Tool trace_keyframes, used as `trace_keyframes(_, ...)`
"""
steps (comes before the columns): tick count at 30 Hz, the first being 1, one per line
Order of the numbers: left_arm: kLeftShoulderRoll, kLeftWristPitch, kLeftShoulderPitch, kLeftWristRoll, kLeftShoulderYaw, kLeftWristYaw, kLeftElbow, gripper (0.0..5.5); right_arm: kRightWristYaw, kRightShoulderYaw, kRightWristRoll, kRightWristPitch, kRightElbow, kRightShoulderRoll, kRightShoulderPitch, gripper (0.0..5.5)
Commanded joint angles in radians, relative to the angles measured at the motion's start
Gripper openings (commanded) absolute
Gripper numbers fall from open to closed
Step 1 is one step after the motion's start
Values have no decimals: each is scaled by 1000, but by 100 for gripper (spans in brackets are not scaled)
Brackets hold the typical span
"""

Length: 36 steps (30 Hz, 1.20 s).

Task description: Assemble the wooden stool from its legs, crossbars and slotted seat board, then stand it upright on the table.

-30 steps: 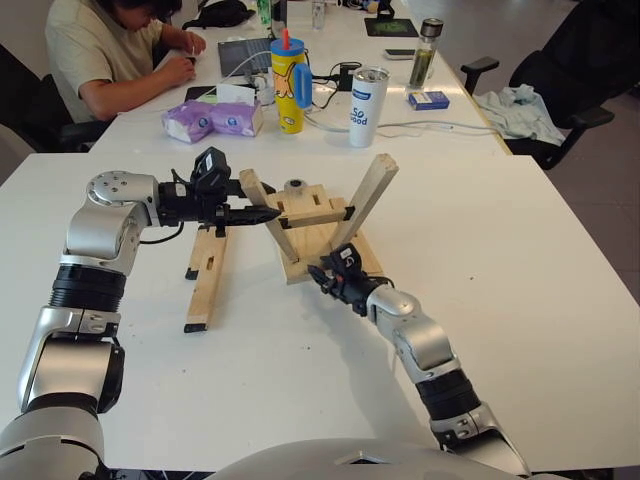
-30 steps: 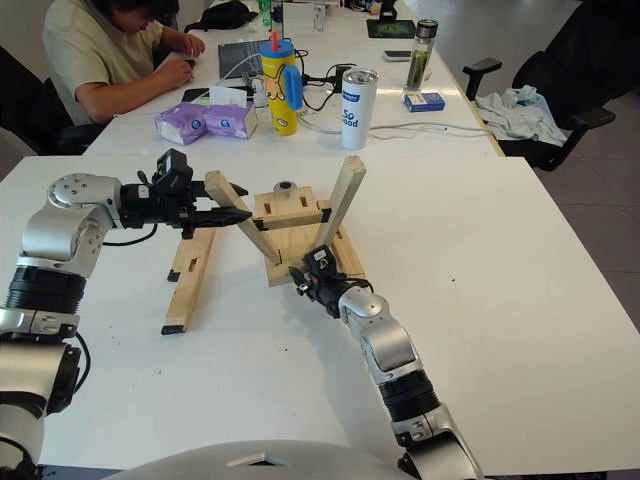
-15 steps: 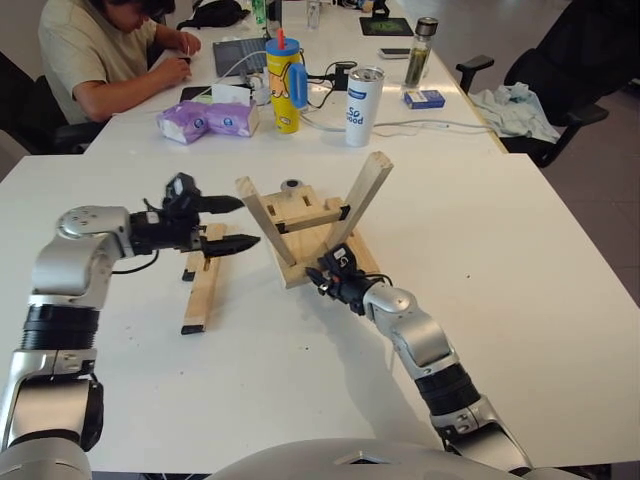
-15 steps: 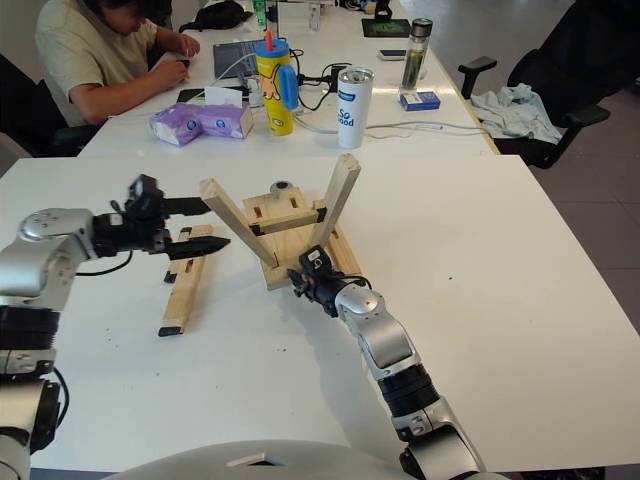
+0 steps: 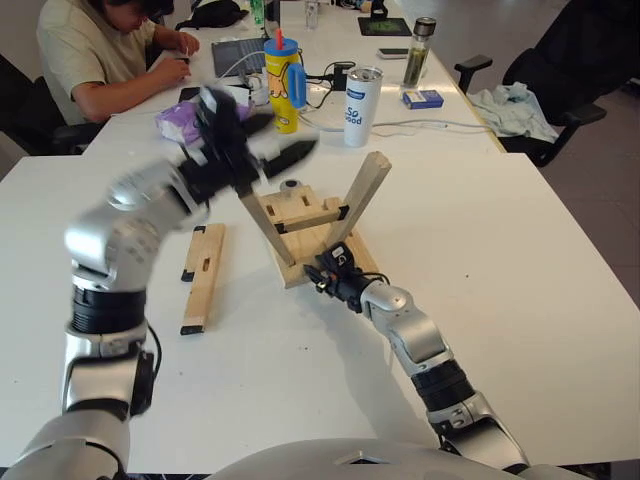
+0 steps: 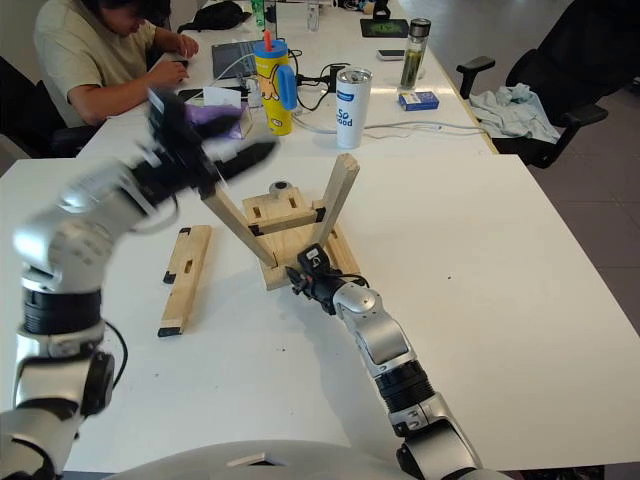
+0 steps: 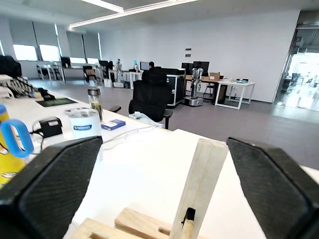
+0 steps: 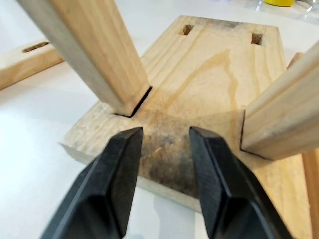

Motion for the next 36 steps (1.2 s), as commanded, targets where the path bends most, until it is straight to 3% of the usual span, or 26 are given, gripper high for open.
trace_keyframes(1, -16, 20, 206, 205, -154, 91, 95, 462, -7, 25, -38, 74, 131, -16, 45, 173)
trace_keyframes(4, -76, -99, 22, 151, 4, 140, 22, 462, -3, 31, -38, 66, 148, -17, 45, 173)
trace_keyframes(10, -161, -112, -221, -103, 237, 256, -186, 462, -4, 28, -36, 62, 151, -23, 51, 173)
trace_keyframes(14, -121, 65, 28, 58, 83, 358, -133, 462, -5, 26, -34, 64, 149, -24, 50, 173)
trace_keyframes(16, -60, 142, 255, 199, -181, 360, -70, 462, -3, 29, -35, 63, 152, -24, 46, 173)
trace_keyframes(18, -58, 158, 379, 272, -309, 347, -10, 462, -1, 29, -35, 60, 165, -23, 35, 173)
trace_keyframes(20, -94, 104, 367, 308, -287, 372, 3, 462, 4, 30, -36, 57, 176, -23, 26, 173)
trace_keyframes(25, -178, -105, 140, 341, -91, 432, -71, 462, 11, 32, -35, 48, 186, -22, 24, 173)
trace_keyframes(30, -214, -178, 103, 314, 54, 453, -170, 462, 10, 24, -32, 29, 191, -16, 11, 173)
trace_keyframes(36, -226, -209, 129, 229, 72, 326, -265, 462, 33, 31, -21, 2, 170, -3, 14, 173)
